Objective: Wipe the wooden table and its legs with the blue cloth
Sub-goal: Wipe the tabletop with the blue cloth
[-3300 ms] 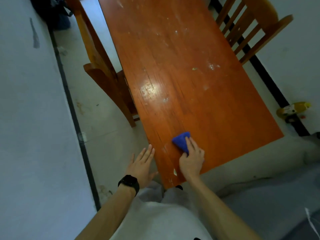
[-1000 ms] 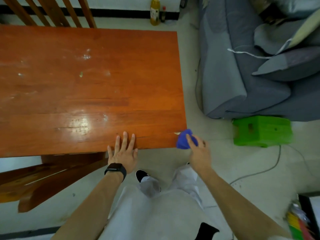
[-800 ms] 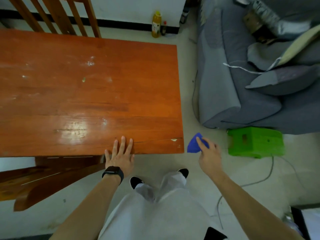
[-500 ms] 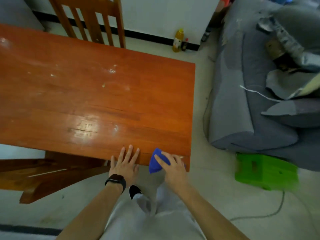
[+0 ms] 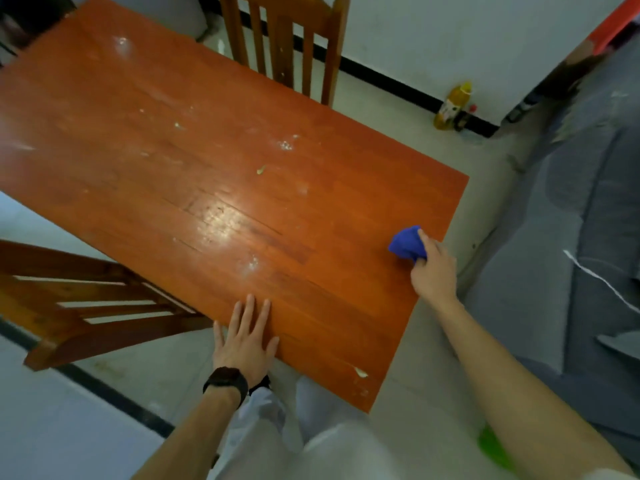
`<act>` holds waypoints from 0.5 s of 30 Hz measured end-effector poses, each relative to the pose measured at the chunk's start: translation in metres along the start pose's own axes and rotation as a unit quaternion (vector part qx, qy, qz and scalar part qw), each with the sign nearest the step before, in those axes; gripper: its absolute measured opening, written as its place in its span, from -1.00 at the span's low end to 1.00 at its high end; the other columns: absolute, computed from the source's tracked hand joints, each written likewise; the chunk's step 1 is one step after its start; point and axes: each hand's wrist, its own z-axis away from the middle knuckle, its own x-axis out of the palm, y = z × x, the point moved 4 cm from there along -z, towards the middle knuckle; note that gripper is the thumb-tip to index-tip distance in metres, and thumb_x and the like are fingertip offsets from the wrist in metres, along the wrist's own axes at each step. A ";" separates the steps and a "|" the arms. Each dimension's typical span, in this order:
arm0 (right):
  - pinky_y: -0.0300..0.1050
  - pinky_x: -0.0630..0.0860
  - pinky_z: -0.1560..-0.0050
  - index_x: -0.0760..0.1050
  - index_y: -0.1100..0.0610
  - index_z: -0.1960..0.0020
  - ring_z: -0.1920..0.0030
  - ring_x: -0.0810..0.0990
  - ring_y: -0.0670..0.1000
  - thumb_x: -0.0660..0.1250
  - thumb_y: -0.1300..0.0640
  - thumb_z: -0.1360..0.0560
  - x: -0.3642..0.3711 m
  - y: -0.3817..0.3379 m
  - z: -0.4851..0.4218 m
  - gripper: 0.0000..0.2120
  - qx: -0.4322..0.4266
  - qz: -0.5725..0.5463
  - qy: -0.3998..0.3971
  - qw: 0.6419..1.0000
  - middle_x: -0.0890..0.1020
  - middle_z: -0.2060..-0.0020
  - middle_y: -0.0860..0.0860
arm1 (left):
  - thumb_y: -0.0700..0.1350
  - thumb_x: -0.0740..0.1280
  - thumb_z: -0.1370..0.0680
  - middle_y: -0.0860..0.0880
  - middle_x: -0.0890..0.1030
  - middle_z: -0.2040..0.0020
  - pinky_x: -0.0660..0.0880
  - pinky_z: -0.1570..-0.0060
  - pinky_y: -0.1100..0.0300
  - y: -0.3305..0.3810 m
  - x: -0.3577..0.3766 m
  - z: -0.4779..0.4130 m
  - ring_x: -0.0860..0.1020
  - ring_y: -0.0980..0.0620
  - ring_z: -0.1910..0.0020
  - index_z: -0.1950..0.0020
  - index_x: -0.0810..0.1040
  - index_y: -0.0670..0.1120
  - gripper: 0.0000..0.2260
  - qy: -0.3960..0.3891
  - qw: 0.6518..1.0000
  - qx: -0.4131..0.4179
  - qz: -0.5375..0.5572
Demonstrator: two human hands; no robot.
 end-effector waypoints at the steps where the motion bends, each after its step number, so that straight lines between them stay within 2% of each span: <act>1: 0.05 0.23 -0.43 0.29 0.10 -0.52 -0.38 0.37 0.22 0.22 0.34 -0.50 0.010 -0.005 -0.005 -0.41 0.017 0.002 -0.012 1.000 0.40 -0.41 0.14 | 0.29 -0.02 -0.63 0.08 -0.44 -0.51 -0.26 -0.49 -0.27 0.002 0.000 -0.001 -0.31 -0.04 -0.58 -0.51 -0.43 0.21 -0.34 -0.005 1.000 -0.006 0.002; 3: 0.09 0.29 -0.38 0.34 0.06 -0.49 -0.32 0.38 0.22 0.23 0.30 -0.47 0.037 -0.019 0.019 -0.41 0.019 0.032 -0.006 0.999 0.40 -0.42 0.09 | 0.28 0.00 -0.64 0.10 -0.46 -0.48 -0.25 -0.50 -0.29 0.004 0.000 -0.001 -0.32 -0.03 -0.57 -0.53 -0.41 0.20 -0.34 -0.016 1.000 -0.017 0.003; 5: 0.15 0.43 -0.23 0.42 -0.01 -0.43 -0.21 0.43 0.20 0.23 0.27 -0.37 0.066 -0.045 0.076 -0.38 -0.066 0.036 -0.033 0.997 0.47 -0.37 0.03 | 0.26 0.02 -0.64 0.11 -0.46 -0.48 -0.23 -0.50 -0.31 0.005 0.000 -0.001 -0.31 -0.04 -0.57 -0.55 -0.39 0.21 -0.33 -0.026 0.999 -0.026 0.015; 6: 0.15 0.46 -0.18 0.44 -0.06 -0.40 -0.20 0.44 0.18 0.22 0.26 -0.34 0.080 -0.059 0.107 -0.36 -0.132 0.021 -0.093 0.987 0.49 -0.35 -0.01 | 0.25 0.04 -0.64 0.11 -0.45 -0.50 -0.21 -0.50 -0.31 0.006 0.000 0.000 -0.31 -0.04 -0.58 -0.55 -0.38 0.21 -0.33 -0.031 0.999 -0.033 0.022; 8: 0.11 0.40 -0.27 0.45 -0.11 -0.40 -0.26 0.40 0.10 0.15 0.27 -0.33 0.103 -0.077 0.147 -0.33 -0.251 0.004 -0.256 0.934 0.47 -0.38 -0.10 | 0.21 0.07 -0.65 0.09 -0.40 -0.55 -0.18 -0.50 -0.32 0.008 -0.003 0.001 -0.30 -0.04 -0.58 -0.56 -0.35 0.21 -0.33 -0.043 0.998 -0.042 0.028; 9: 0.06 0.34 -0.35 0.47 -0.09 -0.40 -0.30 0.39 0.06 0.13 0.28 -0.33 0.105 -0.080 0.150 -0.32 -0.268 -0.021 -0.311 0.912 0.47 -0.38 -0.11 | 0.20 0.08 -0.65 0.08 -0.37 -0.58 -0.17 -0.50 -0.32 0.008 -0.005 0.001 -0.29 -0.04 -0.58 -0.57 -0.34 0.21 -0.33 -0.048 0.998 -0.043 0.026; 10: 0.02 0.31 -0.40 0.50 -0.06 -0.37 -0.33 0.41 0.02 0.12 0.30 -0.31 0.102 -0.079 0.138 -0.32 -0.251 -0.058 -0.331 0.908 0.50 -0.36 -0.10 | 0.18 0.10 -0.65 0.07 -0.36 -0.59 -0.16 -0.50 -0.33 0.009 -0.007 0.002 -0.29 -0.04 -0.58 -0.57 -0.33 0.21 -0.32 -0.053 0.997 -0.042 0.026; 11: 0.01 0.30 -0.42 0.54 -0.02 -0.34 -0.33 0.45 0.02 0.12 0.31 -0.28 0.094 -0.077 0.118 -0.33 -0.228 -0.091 -0.304 0.920 0.54 -0.33 -0.07 | 0.17 0.11 -0.65 0.07 -0.35 -0.59 -0.17 -0.50 -0.33 0.008 -0.010 0.002 -0.29 -0.04 -0.58 -0.57 -0.32 0.21 -0.32 -0.059 0.997 -0.043 0.025; 13: -0.04 0.31 -0.41 0.58 0.08 -0.28 -0.28 0.54 0.11 0.14 0.31 -0.23 0.066 -0.068 0.063 -0.35 -0.187 -0.122 -0.177 0.959 0.60 -0.26 0.05 | 0.15 0.14 -0.65 0.06 -0.36 -0.59 -0.19 -0.49 -0.34 0.009 -0.014 0.003 -0.29 -0.05 -0.58 -0.57 -0.32 0.21 -0.30 -0.071 0.996 -0.044 0.020; 15: -0.06 0.27 -0.35 0.53 0.10 -0.34 -0.27 0.50 0.20 0.17 0.33 -0.29 0.034 -0.048 0.010 -0.37 -0.116 -0.076 -0.052 0.989 0.56 -0.29 0.11 | 0.18 0.16 -0.64 0.05 -0.37 -0.58 -0.22 -0.49 -0.32 0.011 -0.015 0.002 -0.29 -0.06 -0.58 -0.57 -0.34 0.20 -0.27 -0.075 0.996 -0.047 0.015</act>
